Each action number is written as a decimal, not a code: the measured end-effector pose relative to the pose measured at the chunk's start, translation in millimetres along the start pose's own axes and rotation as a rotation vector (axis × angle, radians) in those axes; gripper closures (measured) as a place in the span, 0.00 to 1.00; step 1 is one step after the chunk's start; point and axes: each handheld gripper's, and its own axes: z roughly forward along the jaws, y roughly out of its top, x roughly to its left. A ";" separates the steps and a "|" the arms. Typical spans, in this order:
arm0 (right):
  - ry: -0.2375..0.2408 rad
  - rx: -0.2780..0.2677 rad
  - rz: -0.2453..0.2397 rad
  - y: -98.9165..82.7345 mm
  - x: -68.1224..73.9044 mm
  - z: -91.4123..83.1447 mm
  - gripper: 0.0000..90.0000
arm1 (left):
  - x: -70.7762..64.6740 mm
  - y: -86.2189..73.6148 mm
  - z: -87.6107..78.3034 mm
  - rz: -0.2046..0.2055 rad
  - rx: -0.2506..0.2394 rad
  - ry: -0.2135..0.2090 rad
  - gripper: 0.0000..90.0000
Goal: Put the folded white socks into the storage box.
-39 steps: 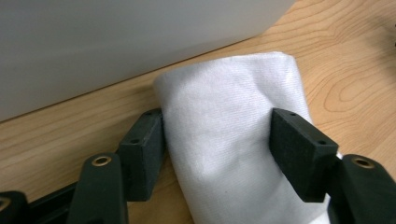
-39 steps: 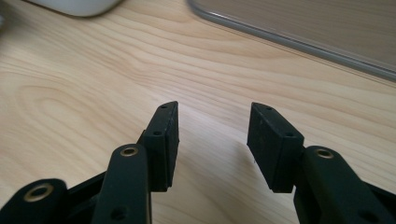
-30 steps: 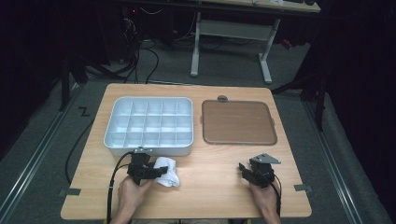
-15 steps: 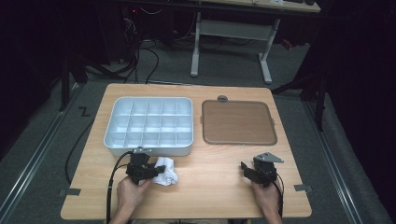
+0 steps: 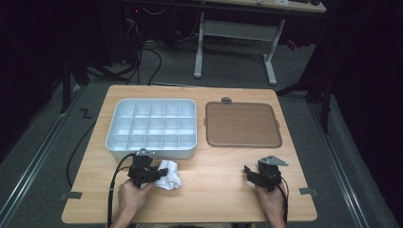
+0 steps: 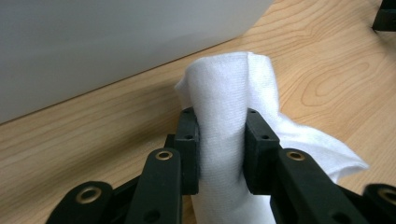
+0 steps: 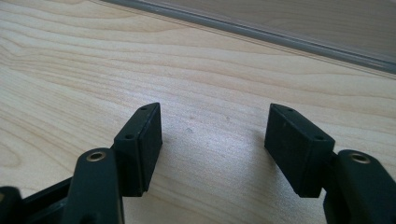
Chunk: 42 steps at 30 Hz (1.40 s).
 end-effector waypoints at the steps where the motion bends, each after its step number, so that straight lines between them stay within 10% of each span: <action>1: 0.000 0.000 0.000 0.0 0.0 0.0 0.41 | -1.1 0.6 -0.8 0.007 0.002 -0.003 0.80; 42: 0.004 0.002 -0.005 -0.4 0.5 -0.2 0.39 | -11.7 20.4 -36.8 0.042 -0.037 -0.055 0.81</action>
